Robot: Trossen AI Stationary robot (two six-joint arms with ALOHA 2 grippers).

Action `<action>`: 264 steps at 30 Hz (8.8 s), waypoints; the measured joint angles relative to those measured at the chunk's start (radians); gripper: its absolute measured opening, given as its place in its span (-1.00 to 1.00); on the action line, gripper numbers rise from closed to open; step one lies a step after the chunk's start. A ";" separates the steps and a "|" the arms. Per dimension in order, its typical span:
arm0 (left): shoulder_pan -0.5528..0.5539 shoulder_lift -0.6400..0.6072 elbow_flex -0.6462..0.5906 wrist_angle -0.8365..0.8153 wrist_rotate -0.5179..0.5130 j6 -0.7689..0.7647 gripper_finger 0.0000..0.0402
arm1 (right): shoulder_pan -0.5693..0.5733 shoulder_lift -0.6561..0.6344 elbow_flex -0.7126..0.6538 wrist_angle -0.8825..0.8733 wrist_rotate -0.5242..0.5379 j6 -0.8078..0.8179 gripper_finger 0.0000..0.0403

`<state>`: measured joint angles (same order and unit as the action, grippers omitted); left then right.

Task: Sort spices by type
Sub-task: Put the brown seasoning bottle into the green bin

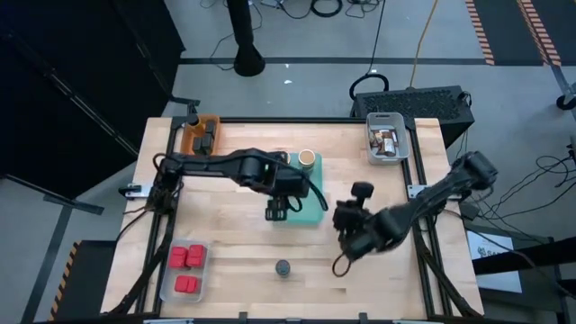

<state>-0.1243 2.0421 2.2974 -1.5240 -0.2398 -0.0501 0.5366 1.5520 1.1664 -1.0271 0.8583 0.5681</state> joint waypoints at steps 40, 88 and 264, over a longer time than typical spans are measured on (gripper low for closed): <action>0.259 0.000 -0.445 0.404 0.321 0.738 0.40 | -0.280 -0.632 -0.470 0.704 -0.446 -0.344 -1.00; 0.281 -0.001 -0.337 0.278 0.176 0.632 0.75 | -0.282 -0.630 -0.469 0.709 -0.440 -0.341 -1.00; -0.043 -0.481 -1.353 1.569 -0.223 0.062 -1.00 | -0.506 -0.241 -0.372 1.022 -0.510 -0.387 -1.00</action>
<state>-0.1669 1.5616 0.9443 0.0446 -0.4628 0.0123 0.0303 1.3113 0.7947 -0.0054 0.3481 0.1809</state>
